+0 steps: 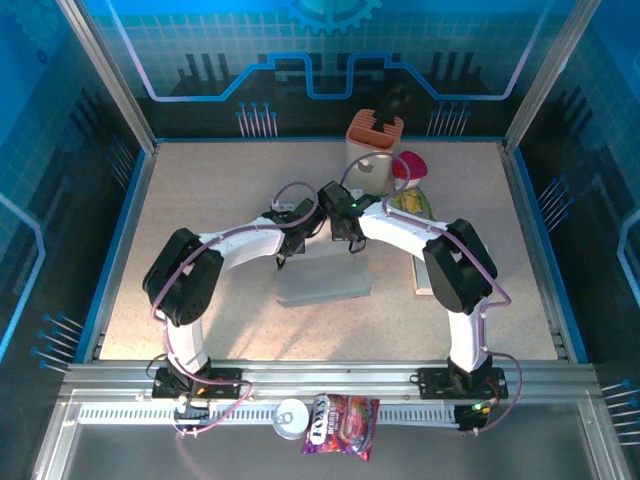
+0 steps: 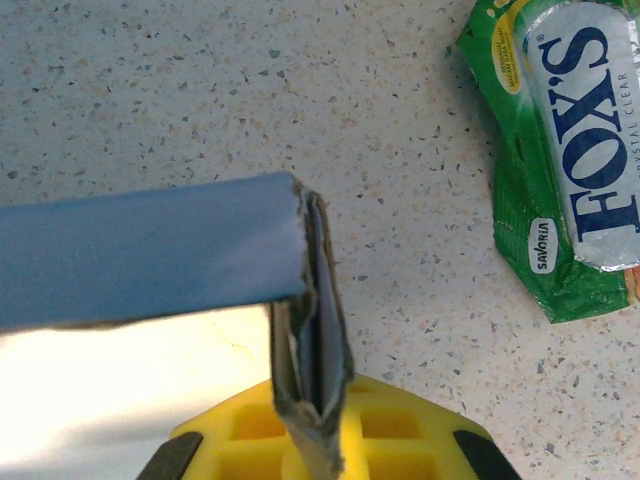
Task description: Fold the paper box
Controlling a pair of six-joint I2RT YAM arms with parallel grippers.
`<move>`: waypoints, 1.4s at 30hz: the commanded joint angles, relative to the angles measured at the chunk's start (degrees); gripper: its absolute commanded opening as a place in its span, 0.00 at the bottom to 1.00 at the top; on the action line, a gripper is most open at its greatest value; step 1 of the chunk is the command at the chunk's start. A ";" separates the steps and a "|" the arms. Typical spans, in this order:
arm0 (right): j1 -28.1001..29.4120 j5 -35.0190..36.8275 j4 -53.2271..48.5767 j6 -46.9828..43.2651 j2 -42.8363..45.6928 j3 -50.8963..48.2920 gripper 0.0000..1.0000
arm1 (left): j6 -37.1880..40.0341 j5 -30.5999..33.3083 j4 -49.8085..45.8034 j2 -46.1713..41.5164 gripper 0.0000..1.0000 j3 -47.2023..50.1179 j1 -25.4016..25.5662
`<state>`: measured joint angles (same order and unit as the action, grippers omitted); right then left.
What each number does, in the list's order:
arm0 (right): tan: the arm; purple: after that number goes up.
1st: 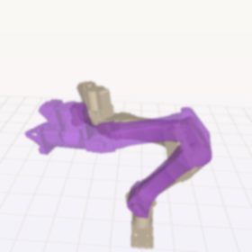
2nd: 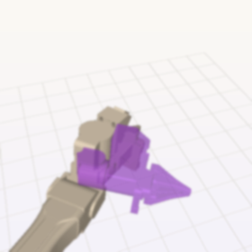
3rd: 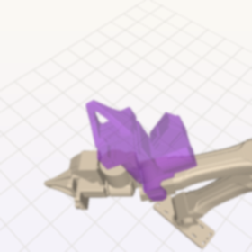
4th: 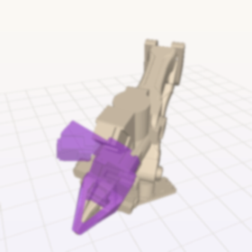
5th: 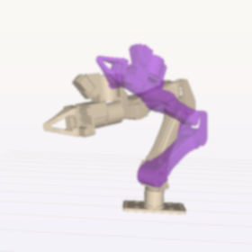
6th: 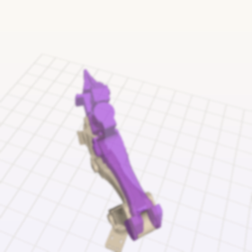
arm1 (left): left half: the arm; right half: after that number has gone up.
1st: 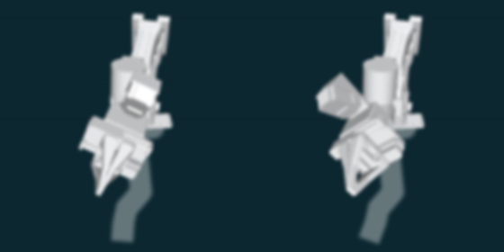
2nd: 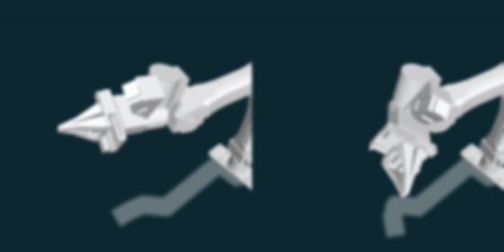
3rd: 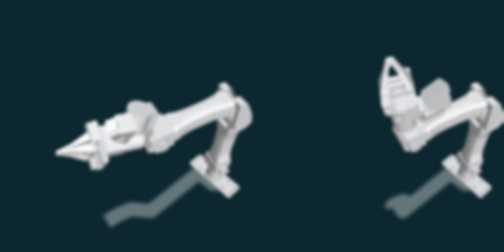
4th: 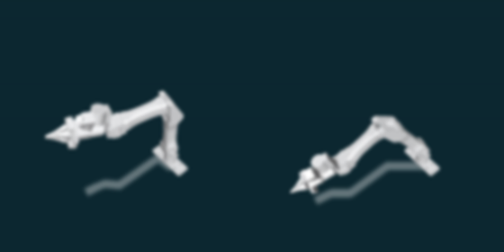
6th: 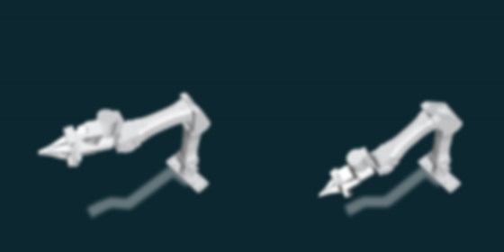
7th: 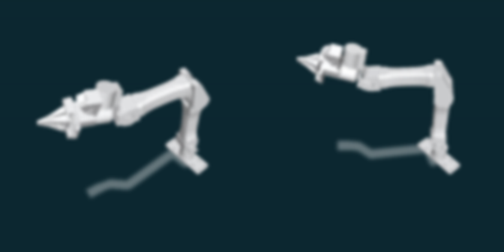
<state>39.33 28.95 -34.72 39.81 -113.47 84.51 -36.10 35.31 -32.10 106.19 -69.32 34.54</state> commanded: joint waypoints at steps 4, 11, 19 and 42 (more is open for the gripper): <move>3.79 -0.98 -1.10 0.30 -1.93 -0.47 0.00 | 0.59 2.48 -1.27 3.22 0.00 -0.90 -0.03; 3.76 -1.36 -1.18 0.56 -2.37 -0.31 0.00 | 2.58 -1.94 2.83 -1.20 0.22 0.45 -0.14; 2.99 -2.19 -2.84 1.09 -2.41 0.38 0.00 | 2.28 -9.54 5.82 -8.75 0.59 3.66 -0.17; 1.37 -4.60 -4.56 2.45 -1.51 0.21 0.00 | 1.82 -11.26 7.48 -15.67 0.64 13.01 -3.95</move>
<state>40.69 27.99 -36.01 40.93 -113.78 85.52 -34.41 24.95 -26.89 91.02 -57.63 31.00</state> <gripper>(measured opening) 0.045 0.636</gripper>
